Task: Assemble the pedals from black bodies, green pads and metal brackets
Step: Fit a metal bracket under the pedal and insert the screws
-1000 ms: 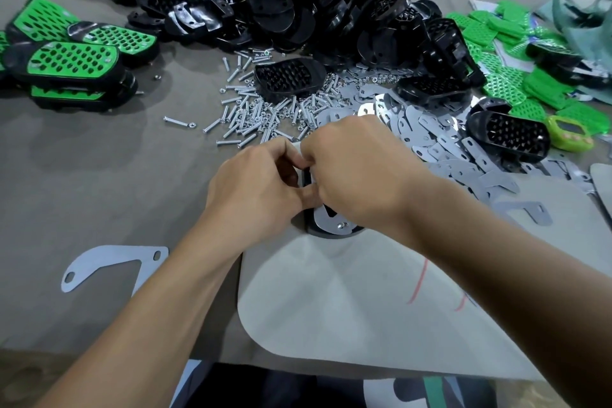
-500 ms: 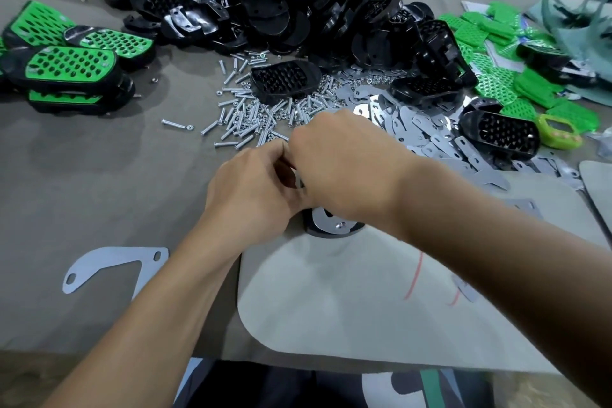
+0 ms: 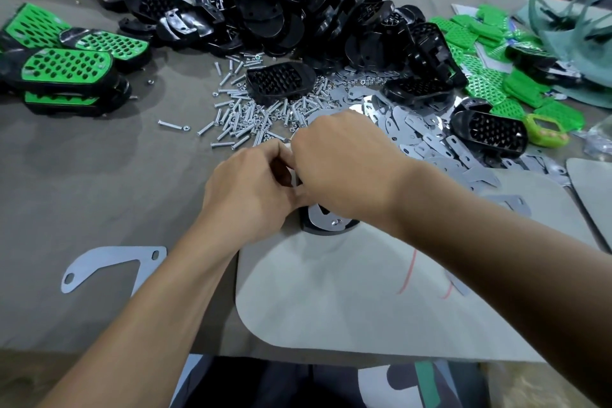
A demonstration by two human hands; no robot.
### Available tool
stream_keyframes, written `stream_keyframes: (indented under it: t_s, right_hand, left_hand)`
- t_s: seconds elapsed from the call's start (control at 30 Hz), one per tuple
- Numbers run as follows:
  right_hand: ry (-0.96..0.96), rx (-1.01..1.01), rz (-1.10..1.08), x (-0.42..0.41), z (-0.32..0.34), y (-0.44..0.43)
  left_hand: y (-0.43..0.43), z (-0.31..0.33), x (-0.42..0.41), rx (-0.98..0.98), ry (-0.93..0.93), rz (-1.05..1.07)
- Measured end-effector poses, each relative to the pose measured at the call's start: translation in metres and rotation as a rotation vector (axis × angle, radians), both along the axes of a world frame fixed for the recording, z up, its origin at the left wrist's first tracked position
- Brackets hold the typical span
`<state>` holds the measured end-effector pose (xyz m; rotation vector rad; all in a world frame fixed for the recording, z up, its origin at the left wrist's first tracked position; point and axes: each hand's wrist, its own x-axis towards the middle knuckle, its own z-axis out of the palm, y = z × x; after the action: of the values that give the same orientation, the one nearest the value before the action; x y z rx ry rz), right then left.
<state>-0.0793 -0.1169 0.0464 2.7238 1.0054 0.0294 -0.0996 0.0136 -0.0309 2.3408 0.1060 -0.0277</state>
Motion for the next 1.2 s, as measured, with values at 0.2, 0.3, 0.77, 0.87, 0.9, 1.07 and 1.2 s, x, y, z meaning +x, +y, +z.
stream_keyframes:
  t_s: [0.2, 0.3, 0.77, 0.87, 0.9, 1.07, 1.2]
  right_hand:
    - [0.091, 0.079, -0.020, 0.002, 0.003, -0.002]
    - [0.036, 0.060, 0.014, -0.002, 0.001, -0.002]
    - [0.035, 0.094, 0.066, -0.003, -0.003, 0.000]
    - [0.067, 0.133, 0.024, -0.001, -0.006, -0.002]
    - [0.074, 0.160, -0.005, 0.000, -0.007, -0.002]
    - [0.027, 0.285, -0.160, -0.002, -0.017, 0.000]
    - [0.006, 0.287, -0.217, -0.001, -0.018, -0.003]
  left_hand:
    - [-0.001, 0.000, 0.001, 0.005, 0.009, 0.005]
    - [0.000, -0.001, 0.001, 0.018, -0.001, -0.002]
    - [0.001, -0.001, -0.002, 0.036, -0.017, 0.001]
    - [0.000, 0.000, -0.002, 0.003, -0.013, 0.002]
    - [0.000, 0.000, -0.002, 0.004, -0.008, 0.006]
    - [0.001, -0.002, -0.001, 0.019, -0.002, 0.011]
    - [-0.001, 0.002, -0.002, -0.036, 0.018, 0.012]
